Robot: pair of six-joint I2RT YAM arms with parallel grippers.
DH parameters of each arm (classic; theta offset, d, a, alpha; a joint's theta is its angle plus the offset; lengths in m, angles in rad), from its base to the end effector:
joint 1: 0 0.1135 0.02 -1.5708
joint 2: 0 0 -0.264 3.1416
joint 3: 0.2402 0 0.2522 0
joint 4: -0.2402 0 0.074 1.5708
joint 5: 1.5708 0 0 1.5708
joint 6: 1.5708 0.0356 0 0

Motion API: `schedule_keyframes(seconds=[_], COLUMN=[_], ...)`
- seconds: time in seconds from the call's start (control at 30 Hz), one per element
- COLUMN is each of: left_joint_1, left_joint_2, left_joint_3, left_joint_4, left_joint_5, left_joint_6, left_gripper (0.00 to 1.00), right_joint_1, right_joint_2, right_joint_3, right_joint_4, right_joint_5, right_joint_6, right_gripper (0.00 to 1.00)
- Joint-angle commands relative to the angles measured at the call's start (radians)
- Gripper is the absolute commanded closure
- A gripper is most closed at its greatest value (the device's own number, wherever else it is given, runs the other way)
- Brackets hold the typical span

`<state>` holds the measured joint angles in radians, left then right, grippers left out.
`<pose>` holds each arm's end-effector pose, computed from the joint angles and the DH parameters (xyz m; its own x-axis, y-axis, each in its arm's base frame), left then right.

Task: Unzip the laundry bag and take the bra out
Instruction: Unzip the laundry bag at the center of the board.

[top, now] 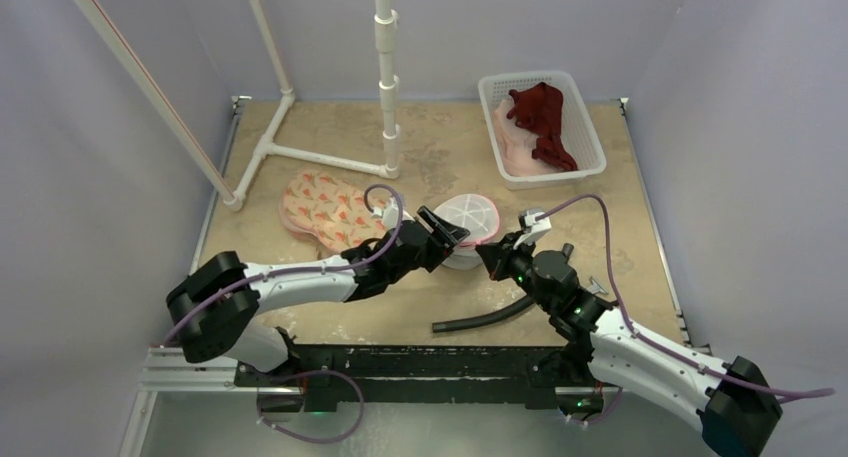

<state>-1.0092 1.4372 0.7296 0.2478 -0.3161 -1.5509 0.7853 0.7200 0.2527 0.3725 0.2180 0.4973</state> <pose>0.1727 -0.2536 0.2137 -0.6607 -0.7343 -0.1558 -0.2232 0.3903 -0.8932 0.1296 0.1187 0.2205 -0.3155 0.3432 -0.8847 -0.4409 0.7725 0.4569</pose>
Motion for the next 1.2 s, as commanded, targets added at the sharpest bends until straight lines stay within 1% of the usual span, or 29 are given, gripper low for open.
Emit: schedule_keyframes(seconds=[0.0,0.1,0.13,0.33,0.4,0.43,0.57,0.8,0.97,1.17], left_joint_1=[-0.001,0.010,0.015,0.061,0.082,0.092,0.147,0.263,0.324,0.381], left_joint_2=[0.044,0.054,0.055,0.008,-0.012,-0.021,-0.054,-0.114,-0.131,-0.160], left_joint_3=[0.052,0.053,0.053,0.031,0.015,0.009,0.001,0.001,0.029,0.033], left_joint_4=[0.039,0.041,0.041,0.027,0.028,0.028,0.024,0.010,-0.035,-0.055], left_joint_5=[-0.013,-0.012,-0.011,0.002,0.017,0.029,0.098,0.293,0.431,0.526], left_joint_6=[-0.014,-0.010,-0.003,0.052,0.068,0.079,0.170,0.323,0.423,0.491], left_gripper=[0.41,0.49,0.53,0.88,0.98,1.00,1.00,1.00,1.00,1.00], right_joint_1=[0.005,0.004,0.005,0.005,0.003,0.004,0.004,0.004,0.002,0.003], right_joint_2=[0.001,0.001,0.001,0.001,0.005,0.008,0.035,0.070,0.108,0.134], right_joint_3=[-0.007,-0.007,-0.008,-0.007,-0.003,0.002,0.049,0.087,0.086,0.072], right_joint_4=[0.036,0.040,0.041,0.049,0.057,0.060,0.052,0.016,0.019,0.047], right_joint_5=[-0.006,-0.015,-0.018,-0.032,-0.045,-0.056,-0.098,-0.128,-0.087,-0.008], right_joint_6=[-0.009,-0.012,-0.014,-0.016,-0.019,-0.020,-0.024,-0.022,-0.010,0.029], right_gripper=[1.00,1.00,1.00,1.00,1.00,1.00,1.00,1.00,1.00,1.00])
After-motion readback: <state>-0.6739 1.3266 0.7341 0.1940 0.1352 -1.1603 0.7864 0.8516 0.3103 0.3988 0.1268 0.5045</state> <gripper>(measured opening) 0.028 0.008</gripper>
